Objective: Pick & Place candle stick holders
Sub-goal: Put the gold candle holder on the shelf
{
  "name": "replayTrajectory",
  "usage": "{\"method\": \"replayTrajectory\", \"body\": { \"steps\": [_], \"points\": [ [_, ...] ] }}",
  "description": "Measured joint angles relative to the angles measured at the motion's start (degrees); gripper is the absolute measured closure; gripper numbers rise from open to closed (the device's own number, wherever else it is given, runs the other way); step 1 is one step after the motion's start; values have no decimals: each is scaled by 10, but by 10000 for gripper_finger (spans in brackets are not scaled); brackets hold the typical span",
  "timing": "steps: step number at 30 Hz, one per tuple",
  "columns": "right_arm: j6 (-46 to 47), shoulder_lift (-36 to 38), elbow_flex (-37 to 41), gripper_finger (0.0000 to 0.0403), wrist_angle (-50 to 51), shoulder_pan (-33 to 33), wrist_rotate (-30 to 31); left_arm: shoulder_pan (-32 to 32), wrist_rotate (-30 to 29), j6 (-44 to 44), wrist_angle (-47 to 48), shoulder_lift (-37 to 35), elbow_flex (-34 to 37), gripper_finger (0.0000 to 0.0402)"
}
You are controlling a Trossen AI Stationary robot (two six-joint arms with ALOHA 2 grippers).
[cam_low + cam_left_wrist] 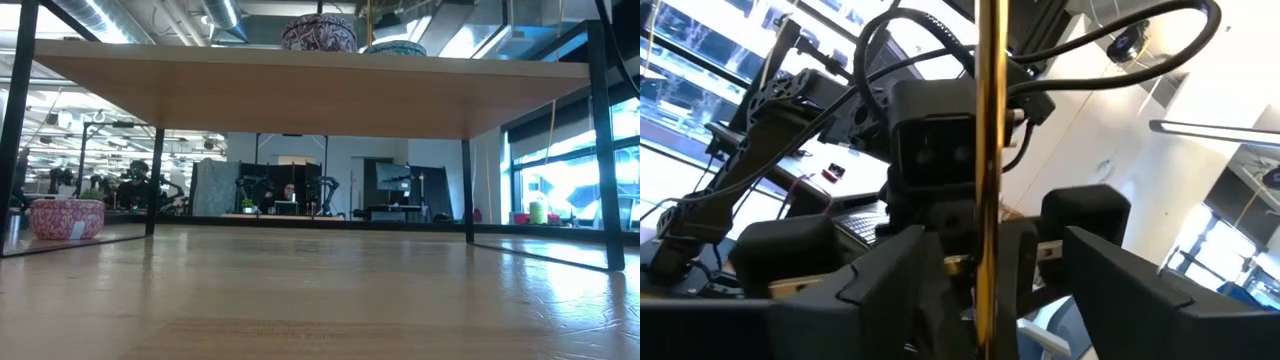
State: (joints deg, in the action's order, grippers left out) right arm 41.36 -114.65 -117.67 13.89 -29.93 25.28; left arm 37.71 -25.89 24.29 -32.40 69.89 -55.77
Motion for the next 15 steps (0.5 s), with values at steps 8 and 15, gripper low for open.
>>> {"method": "replayTrajectory", "body": {
  "steps": [8, 15],
  "points": [
    [0, -1, 0, 386, 5, 1, 0, 0, 0, 1, 1, 0, 0, 245],
    [0, -1, 0, 386, 4, 4, 0, 0, 7, 1, 2, 0, 0, 321]
  ]
}}
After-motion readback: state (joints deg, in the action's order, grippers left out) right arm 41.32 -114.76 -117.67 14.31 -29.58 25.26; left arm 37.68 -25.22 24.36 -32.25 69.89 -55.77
